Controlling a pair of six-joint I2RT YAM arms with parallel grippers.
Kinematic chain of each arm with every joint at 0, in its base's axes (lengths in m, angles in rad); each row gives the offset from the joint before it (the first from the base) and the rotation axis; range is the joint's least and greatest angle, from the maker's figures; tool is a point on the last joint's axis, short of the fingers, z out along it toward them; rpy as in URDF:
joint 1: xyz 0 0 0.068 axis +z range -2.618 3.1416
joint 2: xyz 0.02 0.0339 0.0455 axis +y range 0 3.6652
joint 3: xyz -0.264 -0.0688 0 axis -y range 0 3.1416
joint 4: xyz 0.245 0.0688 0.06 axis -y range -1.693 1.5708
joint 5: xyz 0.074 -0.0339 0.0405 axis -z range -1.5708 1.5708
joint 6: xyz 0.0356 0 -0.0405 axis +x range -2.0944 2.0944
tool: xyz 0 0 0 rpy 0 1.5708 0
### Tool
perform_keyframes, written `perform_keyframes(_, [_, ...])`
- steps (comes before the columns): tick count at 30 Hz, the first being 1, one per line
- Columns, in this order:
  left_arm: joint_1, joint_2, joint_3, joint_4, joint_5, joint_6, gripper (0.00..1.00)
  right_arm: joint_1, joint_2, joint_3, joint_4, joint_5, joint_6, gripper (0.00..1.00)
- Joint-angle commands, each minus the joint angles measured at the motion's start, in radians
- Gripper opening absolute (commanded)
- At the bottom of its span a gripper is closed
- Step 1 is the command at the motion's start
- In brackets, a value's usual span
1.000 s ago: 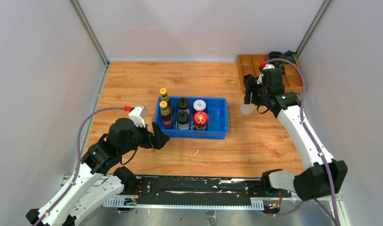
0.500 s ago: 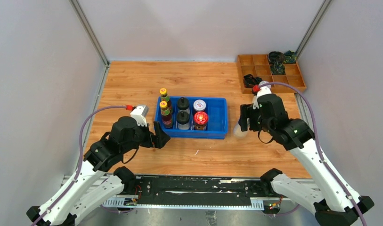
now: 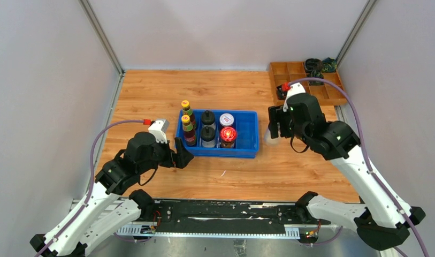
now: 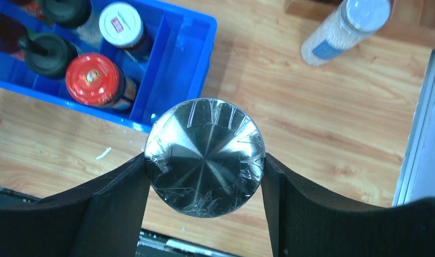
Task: Organize the condiment bottles
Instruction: Place the bottle in the storage box.
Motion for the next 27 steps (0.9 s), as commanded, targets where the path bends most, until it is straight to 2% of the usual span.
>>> perform_keyframes(1, [-0.006,-0.005,0.026,0.005,0.004,0.01,1.0,0.014,0.054,0.111,0.075,0.059,-0.074,0.57])
perform_keyframes(12, [-0.006,-0.014,0.02,0.006,0.007,0.008,1.0,-0.017,0.255,0.335,0.115,0.054,-0.168,0.59])
perform_keyframes(27, [-0.006,-0.03,0.006,0.004,0.006,0.011,1.0,-0.203,0.359,0.39,0.155,-0.097,-0.18,0.58])
